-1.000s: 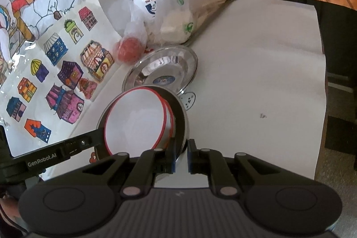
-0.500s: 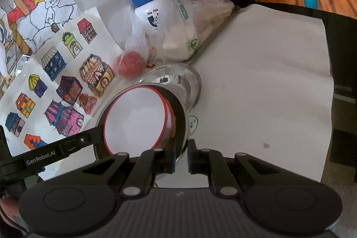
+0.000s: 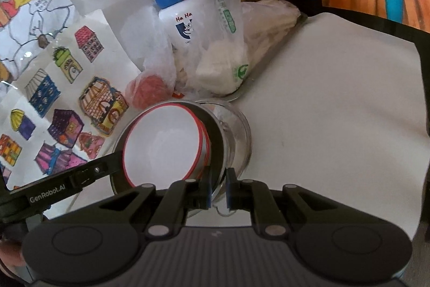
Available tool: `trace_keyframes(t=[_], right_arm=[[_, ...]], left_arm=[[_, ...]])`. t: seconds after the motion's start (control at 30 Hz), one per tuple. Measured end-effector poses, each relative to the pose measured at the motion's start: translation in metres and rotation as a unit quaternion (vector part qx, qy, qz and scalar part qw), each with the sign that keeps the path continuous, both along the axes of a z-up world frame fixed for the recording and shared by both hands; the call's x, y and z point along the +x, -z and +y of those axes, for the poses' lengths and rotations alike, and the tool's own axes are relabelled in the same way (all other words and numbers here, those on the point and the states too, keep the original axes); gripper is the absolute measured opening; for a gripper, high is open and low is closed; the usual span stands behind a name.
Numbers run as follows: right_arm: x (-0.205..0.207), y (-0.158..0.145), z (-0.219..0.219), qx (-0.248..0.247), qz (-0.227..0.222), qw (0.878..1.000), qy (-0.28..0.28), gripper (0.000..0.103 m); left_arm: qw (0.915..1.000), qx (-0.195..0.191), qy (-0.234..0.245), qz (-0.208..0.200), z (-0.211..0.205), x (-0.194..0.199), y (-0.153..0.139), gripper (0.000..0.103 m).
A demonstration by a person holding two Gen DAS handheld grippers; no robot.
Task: Organize plates and bowls
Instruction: 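Lower the steel bowl onto the steel plate stack with both grippers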
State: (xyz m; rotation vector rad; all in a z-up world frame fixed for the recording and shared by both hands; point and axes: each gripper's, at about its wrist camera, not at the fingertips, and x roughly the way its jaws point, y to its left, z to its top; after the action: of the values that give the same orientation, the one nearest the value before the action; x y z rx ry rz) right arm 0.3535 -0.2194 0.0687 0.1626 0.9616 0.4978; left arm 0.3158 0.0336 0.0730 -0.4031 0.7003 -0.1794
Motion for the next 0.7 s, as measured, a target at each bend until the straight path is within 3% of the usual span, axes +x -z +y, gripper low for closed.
trace_keyframes(t=[0.7], right_arm=[[0.031,0.010,0.020,-0.010,0.001,1.000,-0.015,0.012]], left_arm=[[0.9991,-0.009,-0.016,0.039,0.020,0.031,0.031,0.013]])
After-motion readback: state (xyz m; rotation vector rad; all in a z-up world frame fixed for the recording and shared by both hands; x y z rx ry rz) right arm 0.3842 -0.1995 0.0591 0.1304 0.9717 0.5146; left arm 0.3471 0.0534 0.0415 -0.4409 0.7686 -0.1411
